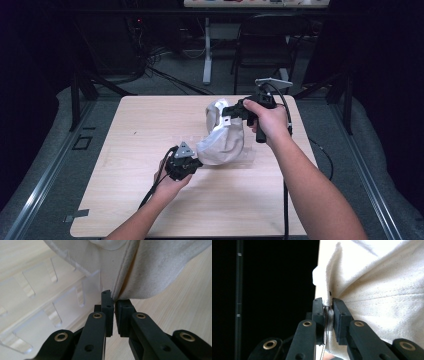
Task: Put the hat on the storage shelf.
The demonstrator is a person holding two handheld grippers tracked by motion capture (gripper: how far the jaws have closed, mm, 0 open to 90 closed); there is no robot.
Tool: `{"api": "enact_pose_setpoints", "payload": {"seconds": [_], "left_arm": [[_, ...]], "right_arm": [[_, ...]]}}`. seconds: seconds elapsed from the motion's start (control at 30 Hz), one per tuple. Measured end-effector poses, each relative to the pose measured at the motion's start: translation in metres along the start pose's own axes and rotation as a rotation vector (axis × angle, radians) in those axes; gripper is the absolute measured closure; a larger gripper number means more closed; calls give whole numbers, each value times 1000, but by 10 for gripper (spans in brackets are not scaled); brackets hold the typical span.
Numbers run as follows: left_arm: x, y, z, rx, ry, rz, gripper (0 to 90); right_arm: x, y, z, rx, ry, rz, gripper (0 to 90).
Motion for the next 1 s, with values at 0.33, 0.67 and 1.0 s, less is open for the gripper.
{"api": "enact_pose_setpoints", "payload": {"seconds": [0.33,0.67,1.0], "left_arm": [[1,4,0,-29,12,-9,862],[1,4,-3,-47,3,-26,841],[-4,3,-5,-37,-17,-50,707]], "right_arm": [[8,0,-7,10,3,8,815],[3,-2,-13,13,14,0,814],[-2,-2,-16,13,23,-14,812]]}}
Point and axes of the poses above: each handheld gripper's, and its own axes: x roughly forward along the jaws, y roughly out of its underside, z roughly to its left, the point moved 6 cm from there along x, roughly forward along the jaws, and after that the axes turned 3 degrees about -x, right-handed, at the moved point
